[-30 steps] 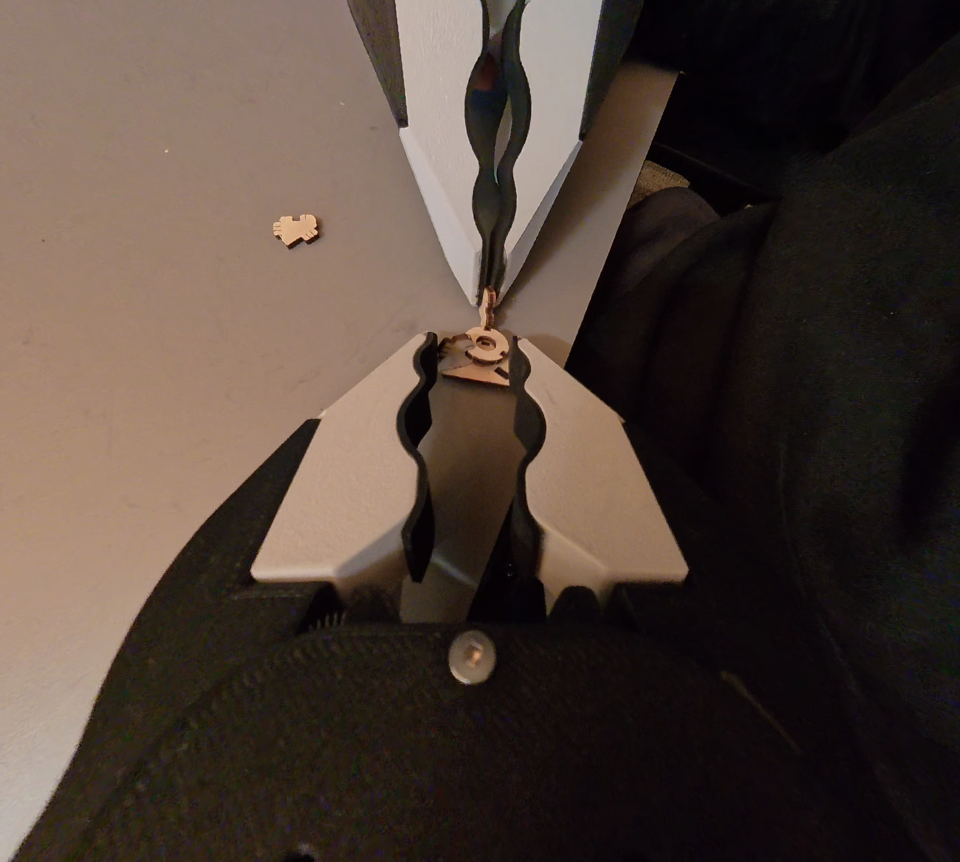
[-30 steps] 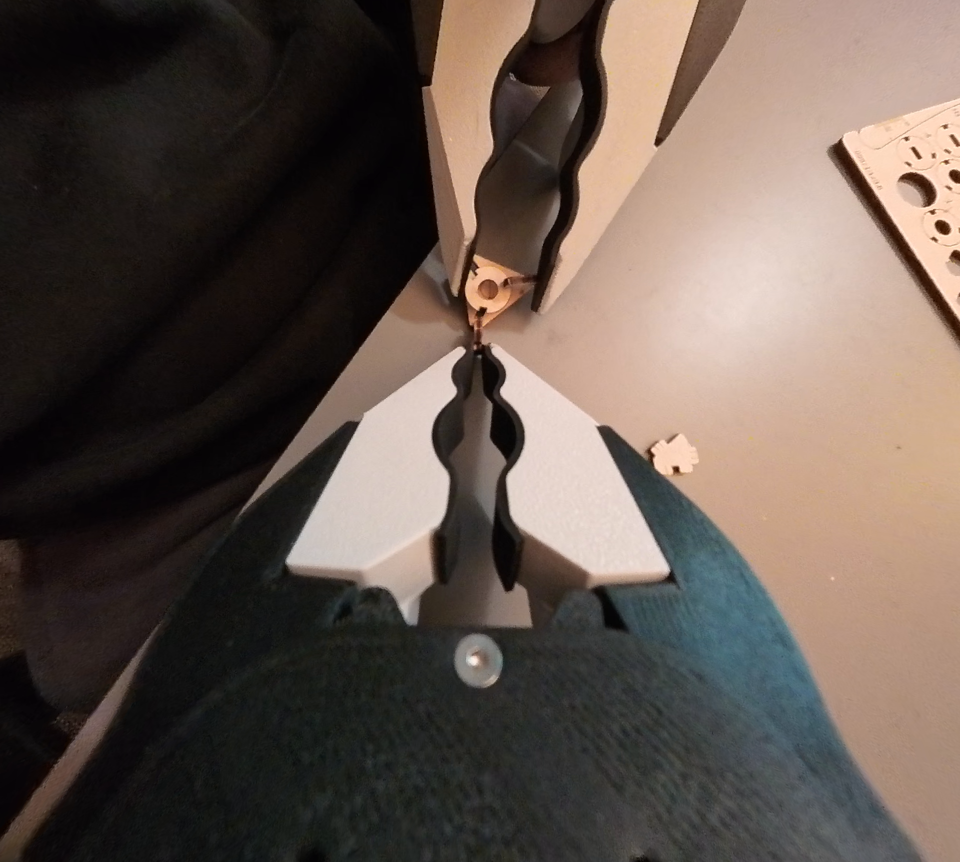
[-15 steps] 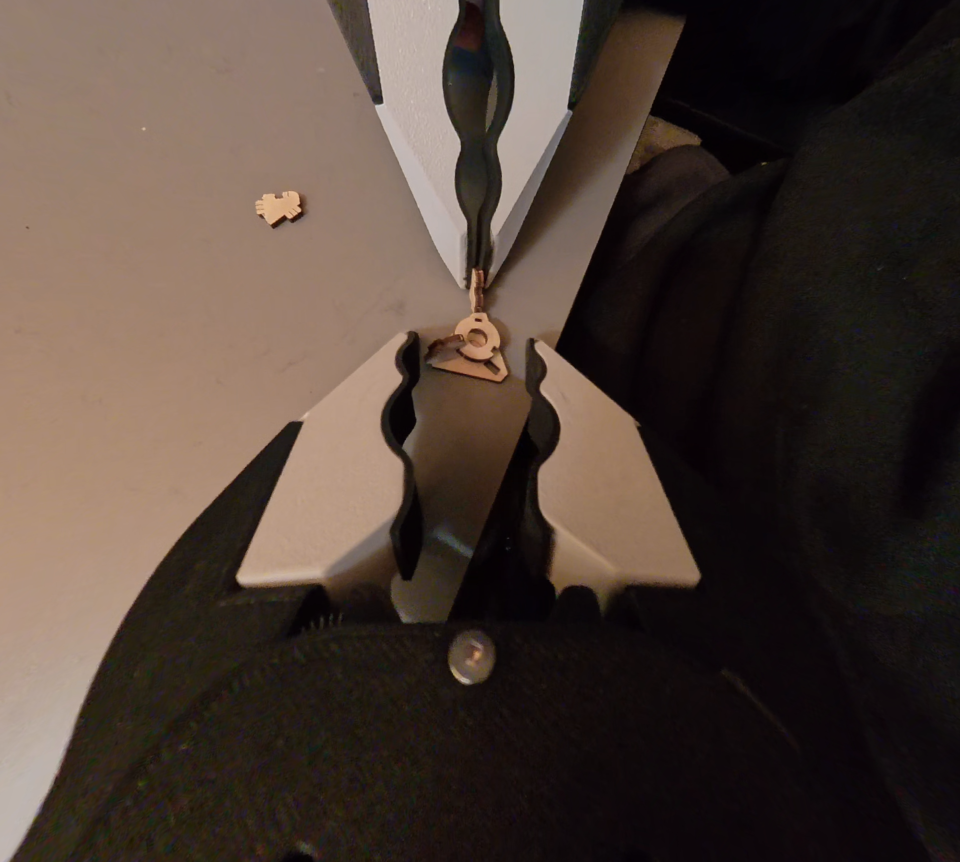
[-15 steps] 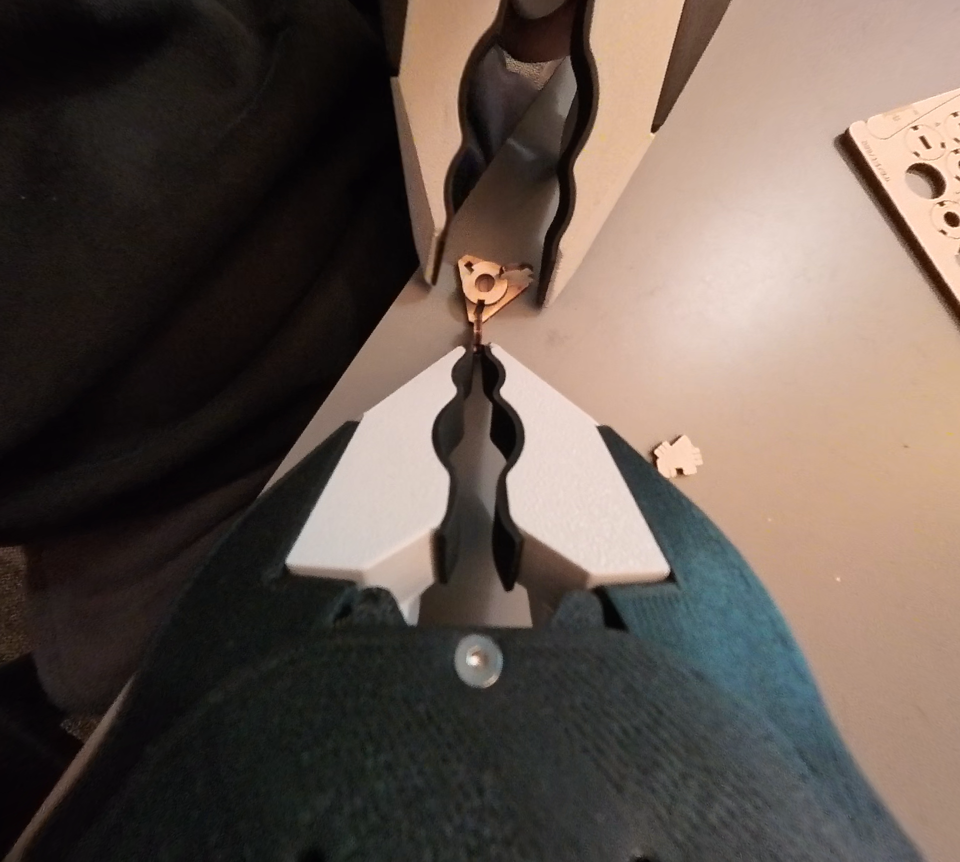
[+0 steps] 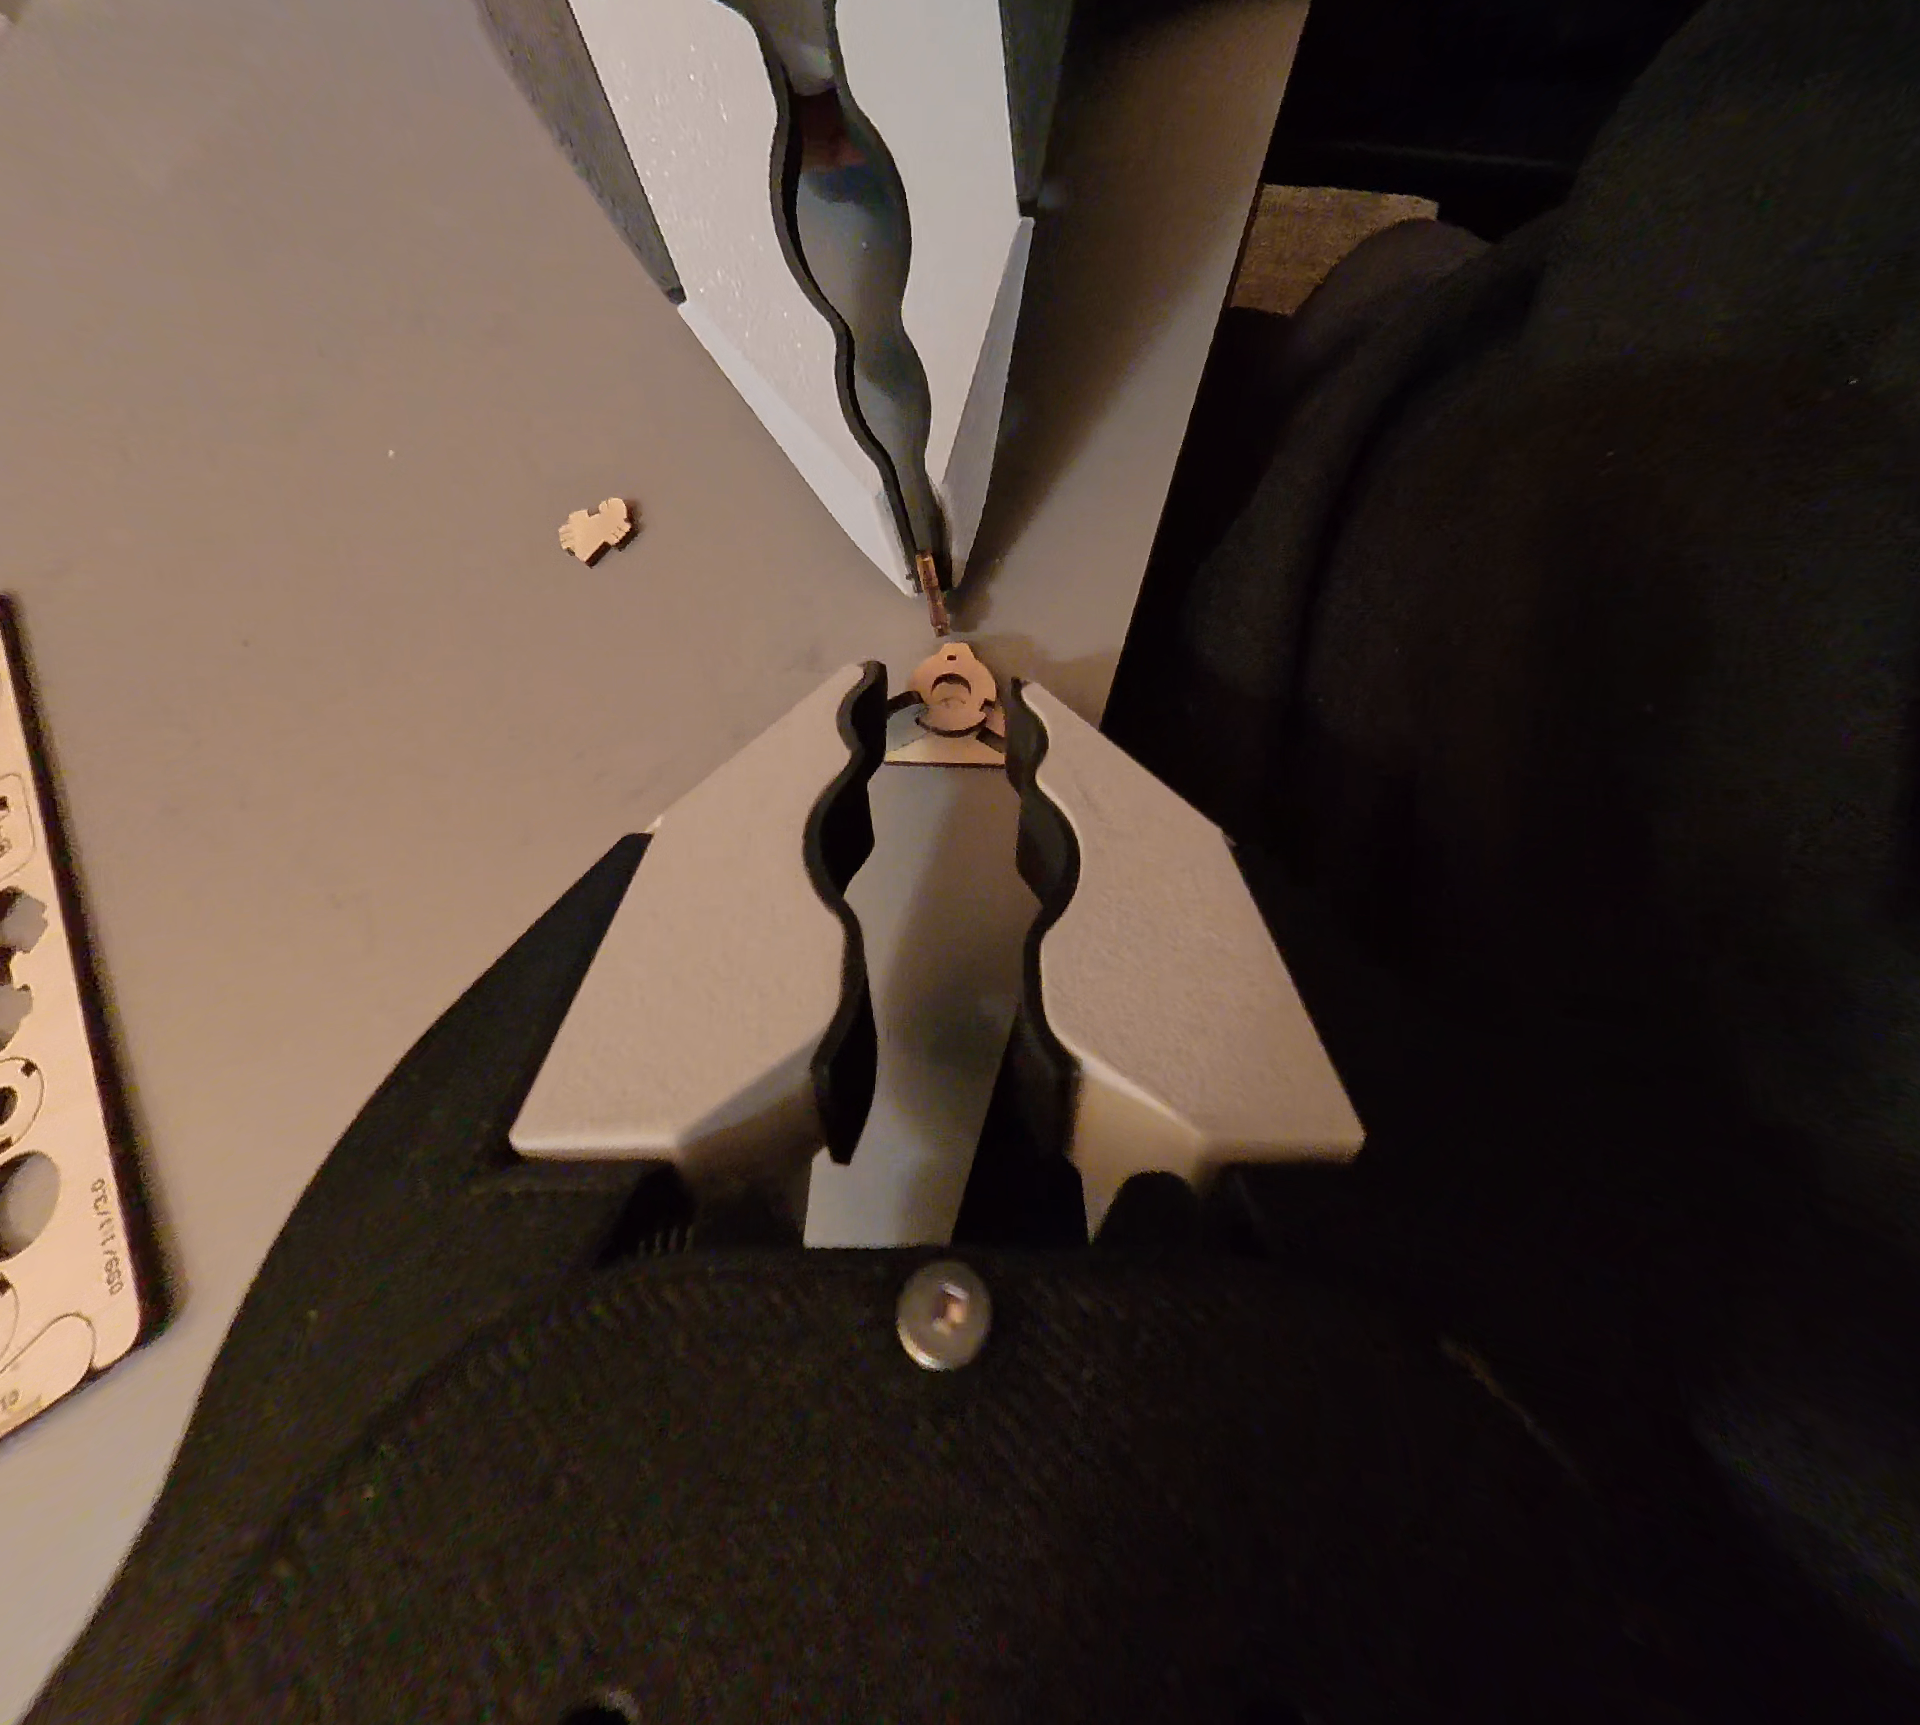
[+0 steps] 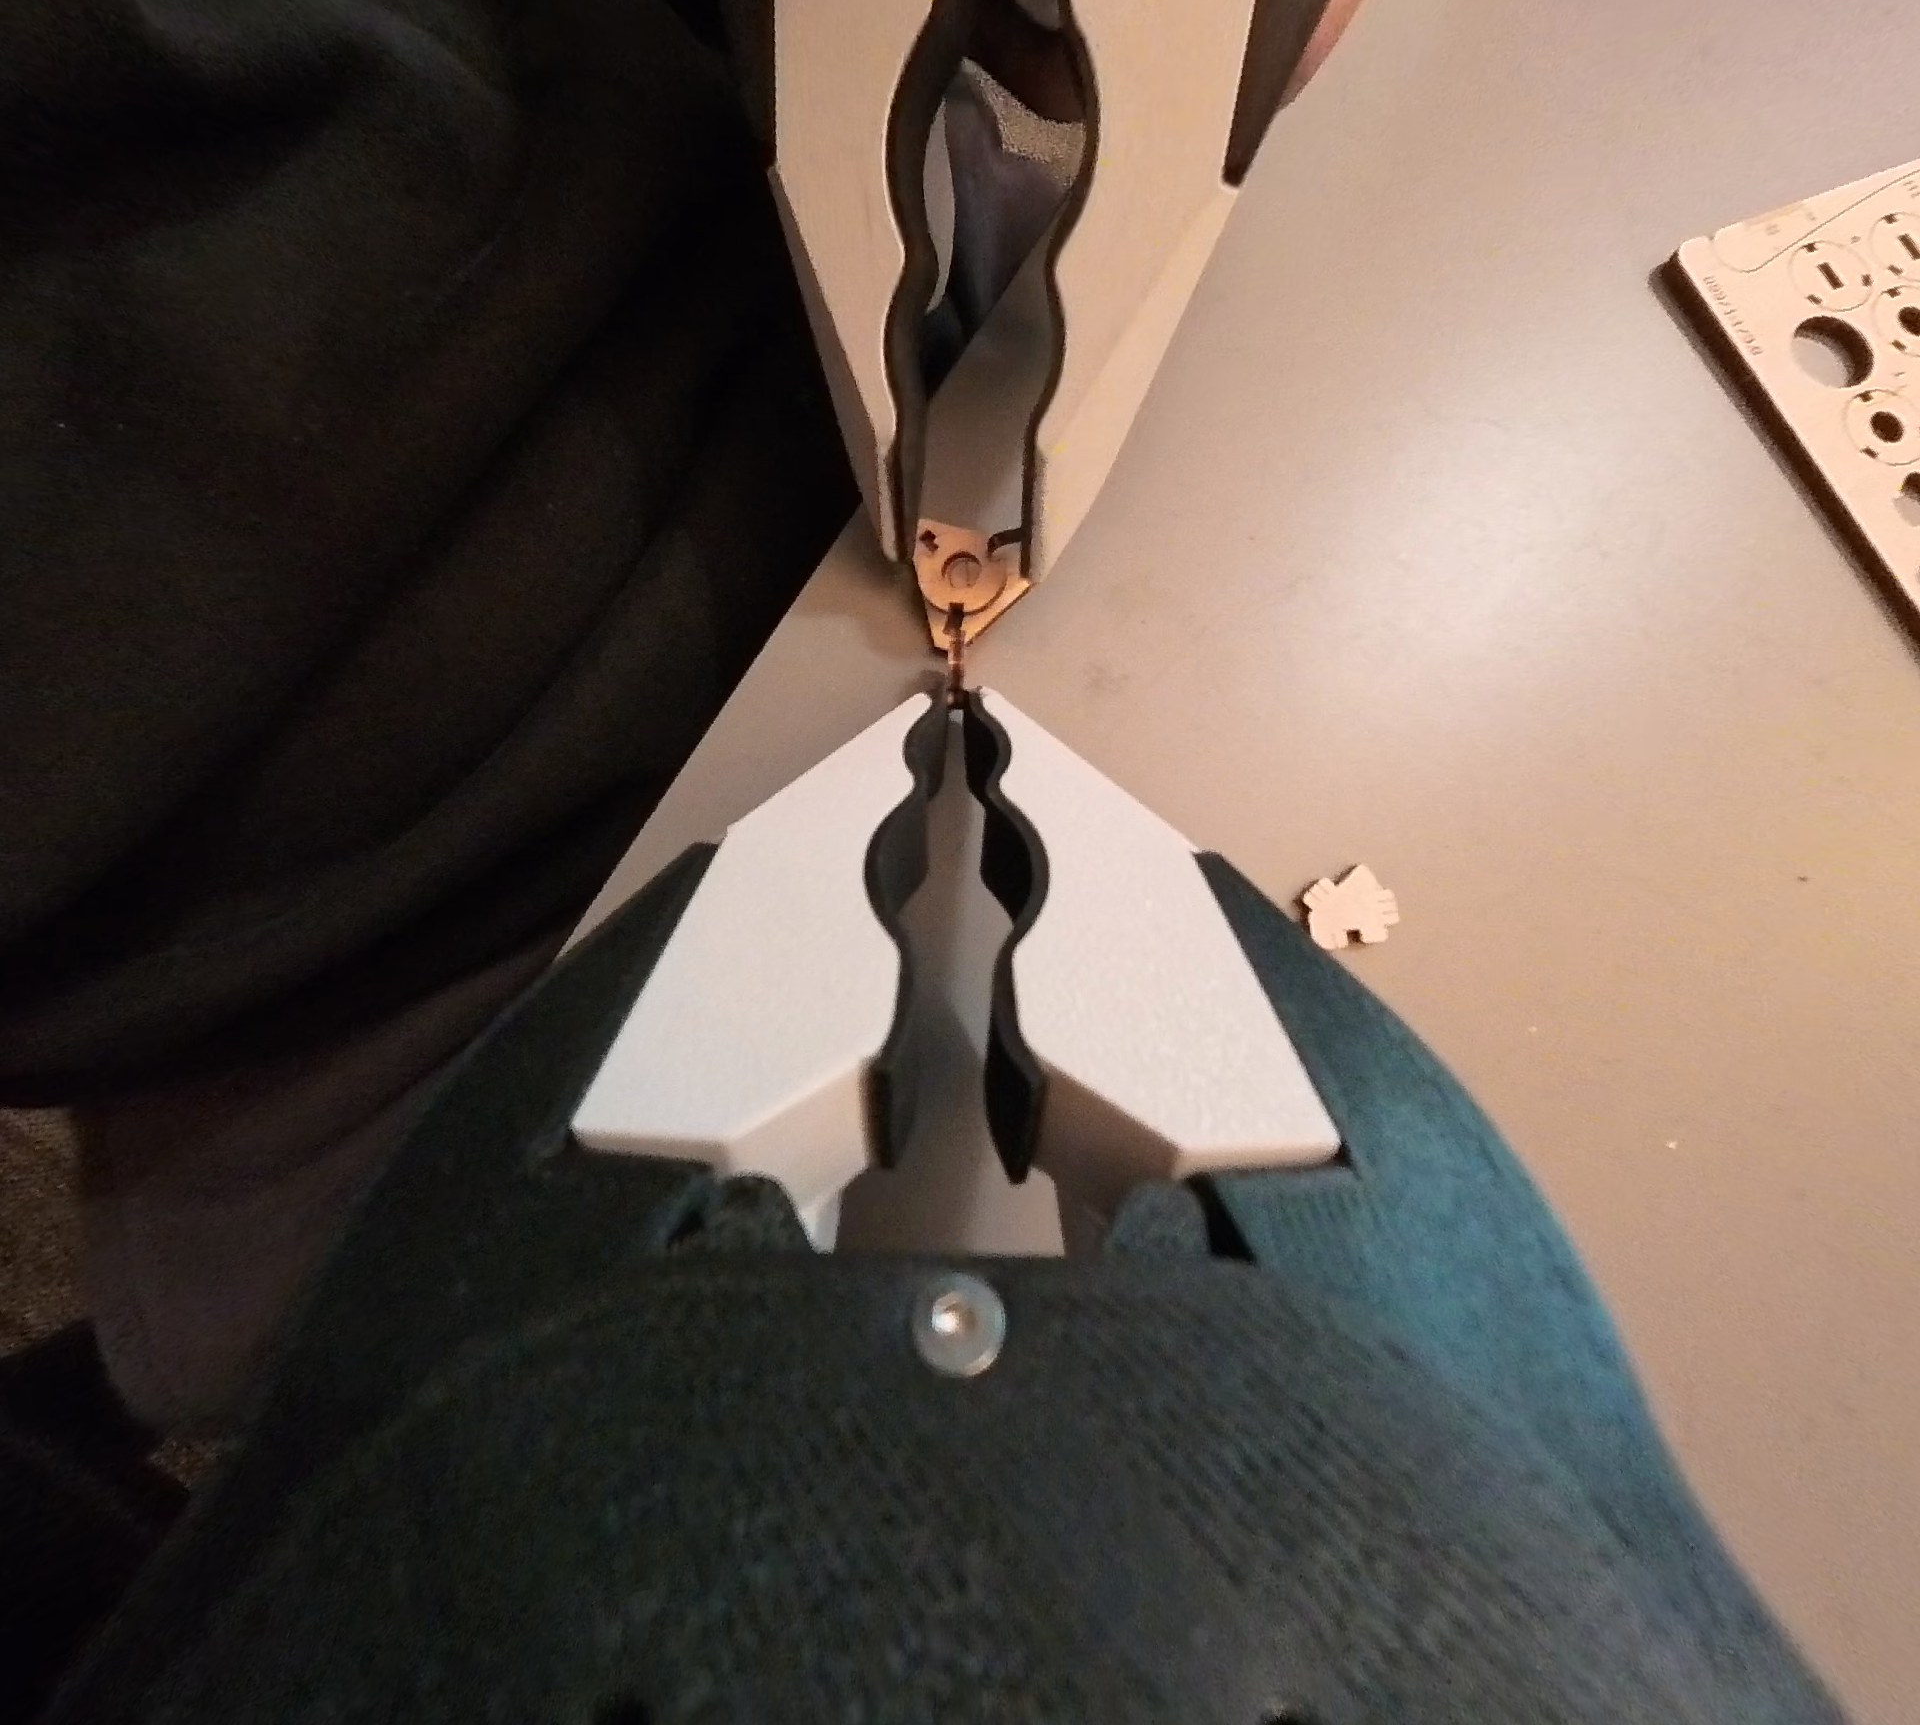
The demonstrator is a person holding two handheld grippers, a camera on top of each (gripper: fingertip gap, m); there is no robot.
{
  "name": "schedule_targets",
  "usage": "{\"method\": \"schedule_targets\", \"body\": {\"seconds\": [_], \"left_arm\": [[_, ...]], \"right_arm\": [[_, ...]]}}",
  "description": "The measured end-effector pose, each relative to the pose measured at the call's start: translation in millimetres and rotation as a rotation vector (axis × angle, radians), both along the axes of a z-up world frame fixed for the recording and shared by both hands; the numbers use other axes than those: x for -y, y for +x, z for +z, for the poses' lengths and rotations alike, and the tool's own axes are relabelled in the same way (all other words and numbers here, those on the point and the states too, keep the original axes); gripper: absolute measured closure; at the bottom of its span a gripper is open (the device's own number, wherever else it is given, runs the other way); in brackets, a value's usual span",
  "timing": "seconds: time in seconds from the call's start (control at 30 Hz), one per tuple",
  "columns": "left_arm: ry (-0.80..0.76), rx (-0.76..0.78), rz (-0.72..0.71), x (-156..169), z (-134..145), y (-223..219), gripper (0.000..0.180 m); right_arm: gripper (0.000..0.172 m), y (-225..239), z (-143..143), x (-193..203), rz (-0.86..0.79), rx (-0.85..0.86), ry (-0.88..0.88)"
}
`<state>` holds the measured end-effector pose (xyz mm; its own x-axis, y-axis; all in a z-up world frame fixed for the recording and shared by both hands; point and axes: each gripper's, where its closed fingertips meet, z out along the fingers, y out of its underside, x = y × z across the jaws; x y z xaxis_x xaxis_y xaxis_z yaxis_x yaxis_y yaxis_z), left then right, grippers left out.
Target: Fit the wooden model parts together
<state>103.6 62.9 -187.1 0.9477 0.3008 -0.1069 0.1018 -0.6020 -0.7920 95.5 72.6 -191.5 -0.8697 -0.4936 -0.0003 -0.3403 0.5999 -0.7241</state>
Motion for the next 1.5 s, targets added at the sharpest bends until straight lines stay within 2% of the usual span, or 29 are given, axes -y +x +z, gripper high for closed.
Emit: {"method": "schedule_targets", "body": {"seconds": [0.9,1.1,1.5], "left_arm": [[0.028,0.001,0.019,-0.5,1.3,-4.7,0.164],[0.006,0.034,0.027,-2.2,-5.7,-4.5,0.151],[0.039,0.040,0.017,-4.2,-1.1,-3.0,0.165]], "right_arm": [[0.171,-3.7,-0.6,3.2,-0.022,-0.042,0.013],[0.171,-5.4,-0.7,3.4,-0.028,-0.049,0.014],[0.171,-5.4,-1.2,3.9,-0.030,-0.059,0.019]]}}
